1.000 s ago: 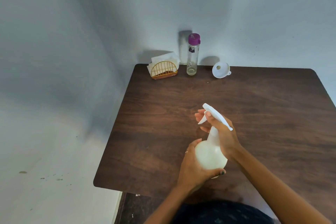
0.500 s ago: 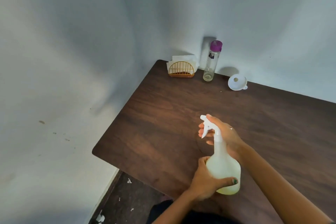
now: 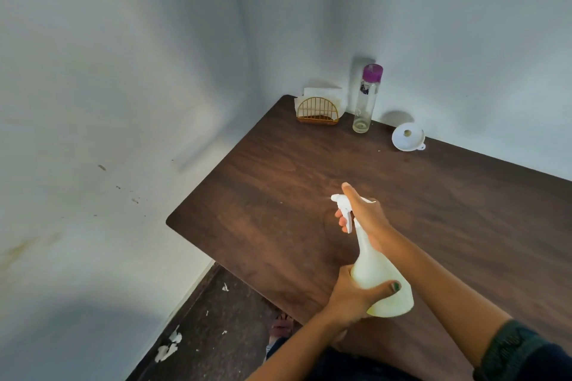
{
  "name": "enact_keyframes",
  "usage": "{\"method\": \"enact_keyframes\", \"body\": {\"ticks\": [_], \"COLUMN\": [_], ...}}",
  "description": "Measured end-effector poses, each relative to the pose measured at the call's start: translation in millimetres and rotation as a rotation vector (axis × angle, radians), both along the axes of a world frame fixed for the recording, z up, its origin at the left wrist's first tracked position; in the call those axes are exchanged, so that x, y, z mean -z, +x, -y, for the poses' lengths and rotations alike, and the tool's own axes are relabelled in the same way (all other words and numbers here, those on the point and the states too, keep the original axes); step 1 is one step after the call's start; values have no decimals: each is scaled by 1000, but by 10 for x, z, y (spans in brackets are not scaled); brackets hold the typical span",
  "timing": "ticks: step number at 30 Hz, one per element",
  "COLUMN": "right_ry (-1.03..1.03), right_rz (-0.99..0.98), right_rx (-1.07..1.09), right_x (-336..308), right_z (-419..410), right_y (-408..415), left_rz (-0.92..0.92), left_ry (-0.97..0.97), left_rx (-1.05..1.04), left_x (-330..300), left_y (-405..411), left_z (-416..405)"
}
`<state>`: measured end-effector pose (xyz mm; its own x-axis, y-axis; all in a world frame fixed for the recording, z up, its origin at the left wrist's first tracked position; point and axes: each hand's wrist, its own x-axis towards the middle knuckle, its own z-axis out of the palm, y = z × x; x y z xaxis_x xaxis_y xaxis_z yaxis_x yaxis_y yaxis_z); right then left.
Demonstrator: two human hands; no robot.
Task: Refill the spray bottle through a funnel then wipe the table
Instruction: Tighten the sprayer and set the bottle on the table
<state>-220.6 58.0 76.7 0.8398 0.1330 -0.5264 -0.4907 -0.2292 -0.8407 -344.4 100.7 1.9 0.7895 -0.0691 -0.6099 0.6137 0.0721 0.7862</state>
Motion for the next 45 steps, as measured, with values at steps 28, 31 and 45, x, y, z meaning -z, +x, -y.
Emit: {"method": "enact_keyframes", "body": {"ticks": [28, 31, 45], "right_ry": [66, 102, -219], "right_rz": [-7, 56, 416], "right_rx": [-17, -78, 51], "right_x": [9, -111, -248], "right_z": [1064, 1022, 573], "right_y": [-602, -597, -302], "left_rz": [-17, 48, 310], "left_ry": [109, 163, 478], "left_rx": [232, 197, -154], "left_x": [-135, -190, -303], "left_y": [-415, -371, 358], "left_z": [694, 646, 96]}}
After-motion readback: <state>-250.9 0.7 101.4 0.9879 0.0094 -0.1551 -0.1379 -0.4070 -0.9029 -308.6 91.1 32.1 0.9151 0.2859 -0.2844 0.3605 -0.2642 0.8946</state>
